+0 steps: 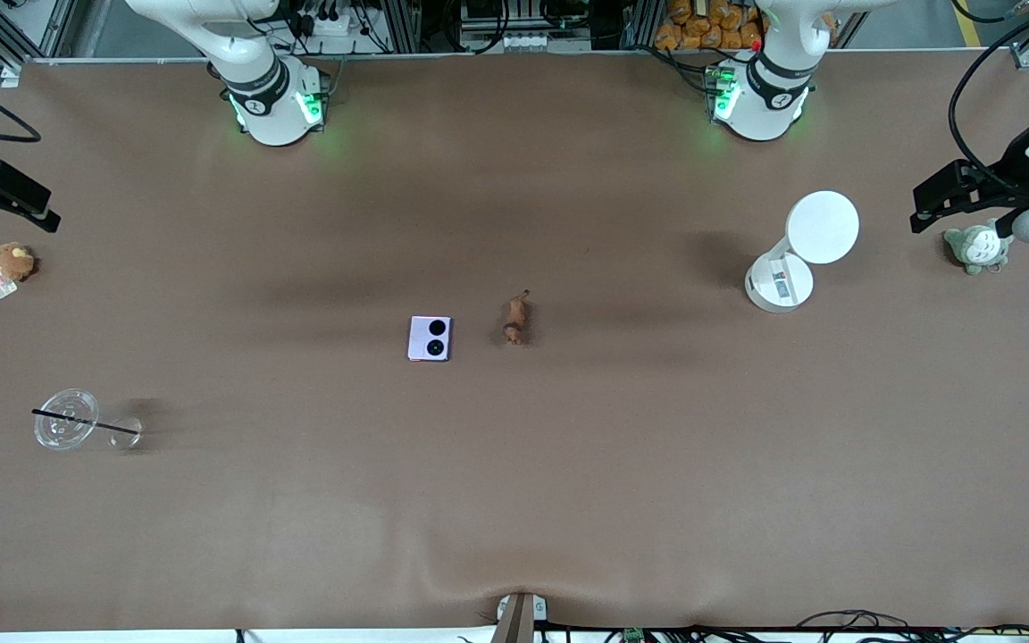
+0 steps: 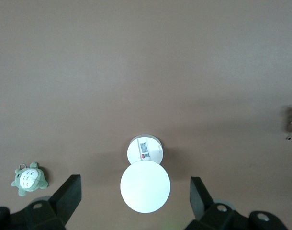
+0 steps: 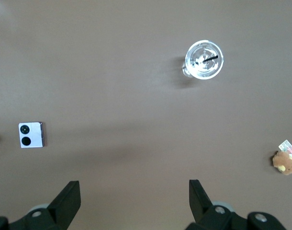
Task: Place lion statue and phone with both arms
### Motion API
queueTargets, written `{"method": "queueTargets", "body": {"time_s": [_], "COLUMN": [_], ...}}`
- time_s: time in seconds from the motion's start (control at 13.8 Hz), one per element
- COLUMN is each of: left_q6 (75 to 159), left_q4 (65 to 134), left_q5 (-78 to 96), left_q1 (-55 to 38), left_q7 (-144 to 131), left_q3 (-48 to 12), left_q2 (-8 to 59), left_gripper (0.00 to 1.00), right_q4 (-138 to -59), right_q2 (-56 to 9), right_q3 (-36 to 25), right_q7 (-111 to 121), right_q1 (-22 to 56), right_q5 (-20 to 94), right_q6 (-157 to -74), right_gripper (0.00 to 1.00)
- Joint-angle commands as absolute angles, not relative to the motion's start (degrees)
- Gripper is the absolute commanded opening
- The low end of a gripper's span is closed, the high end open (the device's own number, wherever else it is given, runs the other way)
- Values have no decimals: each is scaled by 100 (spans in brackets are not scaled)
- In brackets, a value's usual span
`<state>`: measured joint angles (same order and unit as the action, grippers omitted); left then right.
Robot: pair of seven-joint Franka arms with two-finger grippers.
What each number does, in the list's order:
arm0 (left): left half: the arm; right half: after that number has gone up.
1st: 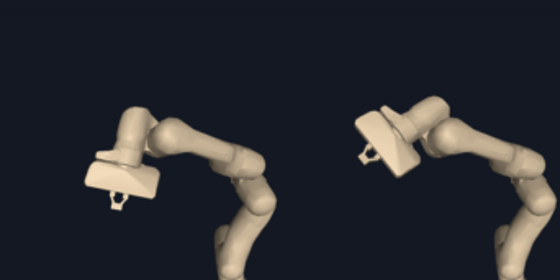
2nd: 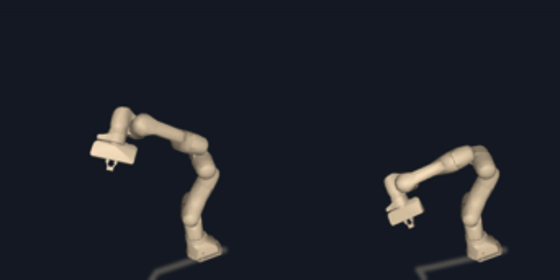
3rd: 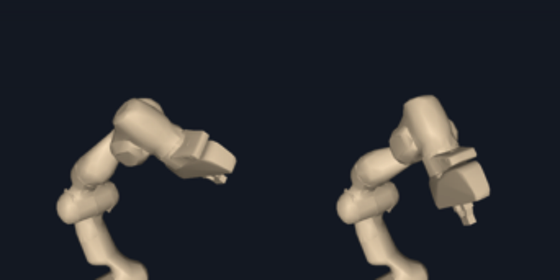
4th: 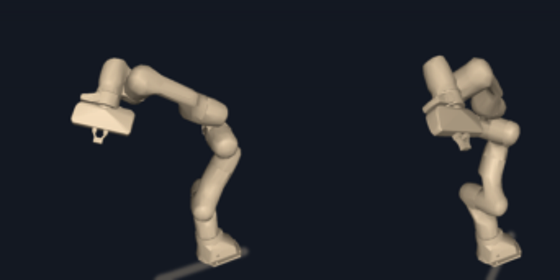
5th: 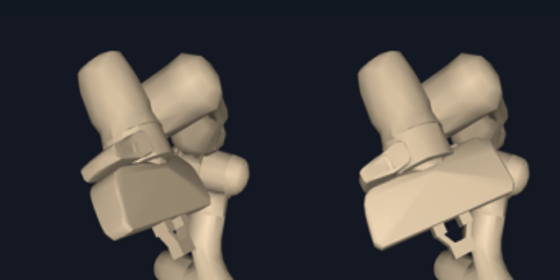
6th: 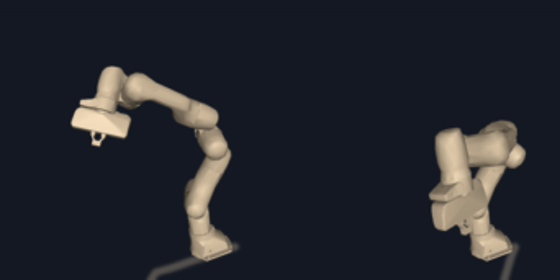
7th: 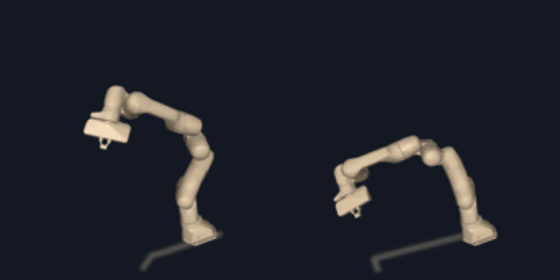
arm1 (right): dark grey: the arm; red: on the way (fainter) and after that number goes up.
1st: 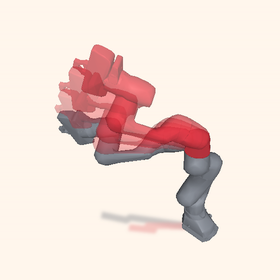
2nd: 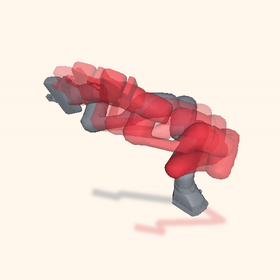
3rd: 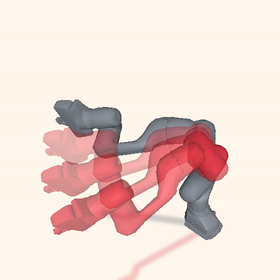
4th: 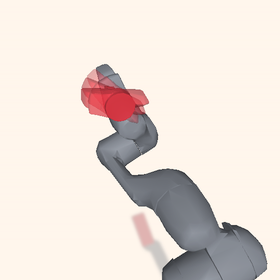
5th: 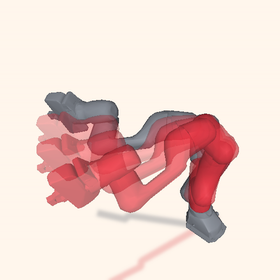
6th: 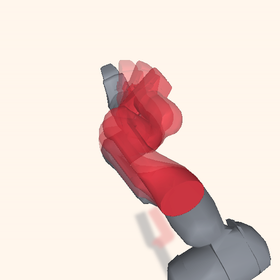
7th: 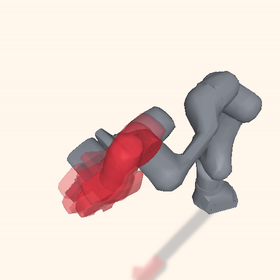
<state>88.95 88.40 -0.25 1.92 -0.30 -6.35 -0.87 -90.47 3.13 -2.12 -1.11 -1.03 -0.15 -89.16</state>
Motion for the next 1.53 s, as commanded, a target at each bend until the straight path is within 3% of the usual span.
{"method": "queueTargets", "body": {"time_s": [0.0,0.87,1.45], "left_q6": [8798,8850,8956], "left_q4": [8798,8710,8569], "left_q5": [62,27,-35], "left_q1": [237,97,-140], "left_q7": [-70,-88,-44], "left_q3": [-668,-773,-949], "left_q2": [-114,35,1060], "left_gripper": [100,100,100], "right_q4": [-8982,-9036,-8824], "right_q2": [211,185,-61], "right_q3": [-149,-132,-141], "right_q7": [-97,-167,-158], "right_q1": [-211,-307,-255], "right_q5": [209,352,299], "right_q6": [-9034,-9114,-9088], "right_gripper": [100,100,100]}}
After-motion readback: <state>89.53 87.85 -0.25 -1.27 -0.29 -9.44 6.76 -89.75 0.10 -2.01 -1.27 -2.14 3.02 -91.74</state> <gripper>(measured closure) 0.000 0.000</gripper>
